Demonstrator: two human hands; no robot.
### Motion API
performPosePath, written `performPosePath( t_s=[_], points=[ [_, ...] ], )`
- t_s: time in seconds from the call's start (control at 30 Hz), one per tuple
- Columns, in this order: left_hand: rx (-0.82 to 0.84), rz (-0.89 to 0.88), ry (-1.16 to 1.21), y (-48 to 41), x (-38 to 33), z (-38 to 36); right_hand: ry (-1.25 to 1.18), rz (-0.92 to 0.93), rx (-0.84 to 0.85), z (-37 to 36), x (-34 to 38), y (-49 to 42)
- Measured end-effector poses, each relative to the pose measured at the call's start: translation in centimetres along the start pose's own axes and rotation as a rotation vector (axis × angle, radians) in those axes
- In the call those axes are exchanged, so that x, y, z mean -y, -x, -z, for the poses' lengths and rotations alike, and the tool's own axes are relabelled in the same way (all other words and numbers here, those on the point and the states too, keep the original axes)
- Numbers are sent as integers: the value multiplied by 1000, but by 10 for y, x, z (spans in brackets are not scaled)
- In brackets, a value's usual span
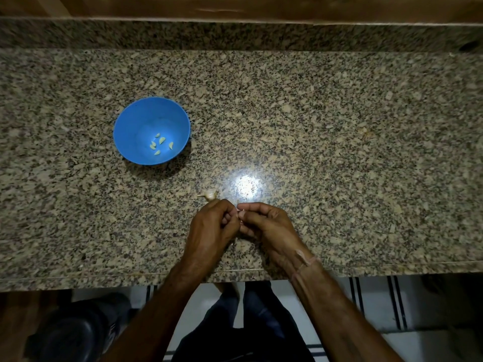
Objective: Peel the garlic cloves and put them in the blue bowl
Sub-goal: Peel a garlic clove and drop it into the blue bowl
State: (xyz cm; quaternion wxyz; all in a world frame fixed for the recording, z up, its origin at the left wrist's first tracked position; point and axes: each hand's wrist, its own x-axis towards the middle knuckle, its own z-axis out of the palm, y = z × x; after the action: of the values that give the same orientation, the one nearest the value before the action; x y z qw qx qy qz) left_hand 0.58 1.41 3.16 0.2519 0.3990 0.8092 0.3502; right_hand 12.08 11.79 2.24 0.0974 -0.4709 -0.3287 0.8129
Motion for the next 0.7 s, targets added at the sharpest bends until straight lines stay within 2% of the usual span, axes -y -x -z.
performPosePath(
  t_s=[0.23,0.4,0.6,0.7],
  points=[
    [-54,142,96,-9,-1,1,-75,-42,55,9,3,2],
    [-86,210,48,-12,1,-3,-124,-24,-6,9,-1,-4],
    [-57,429,477,-1,-9,-14,-18,130,-87,2,-6,-4],
    [-76,479,600,1,-7,-17,89,227,-83,2,-9,-1]
  ],
)
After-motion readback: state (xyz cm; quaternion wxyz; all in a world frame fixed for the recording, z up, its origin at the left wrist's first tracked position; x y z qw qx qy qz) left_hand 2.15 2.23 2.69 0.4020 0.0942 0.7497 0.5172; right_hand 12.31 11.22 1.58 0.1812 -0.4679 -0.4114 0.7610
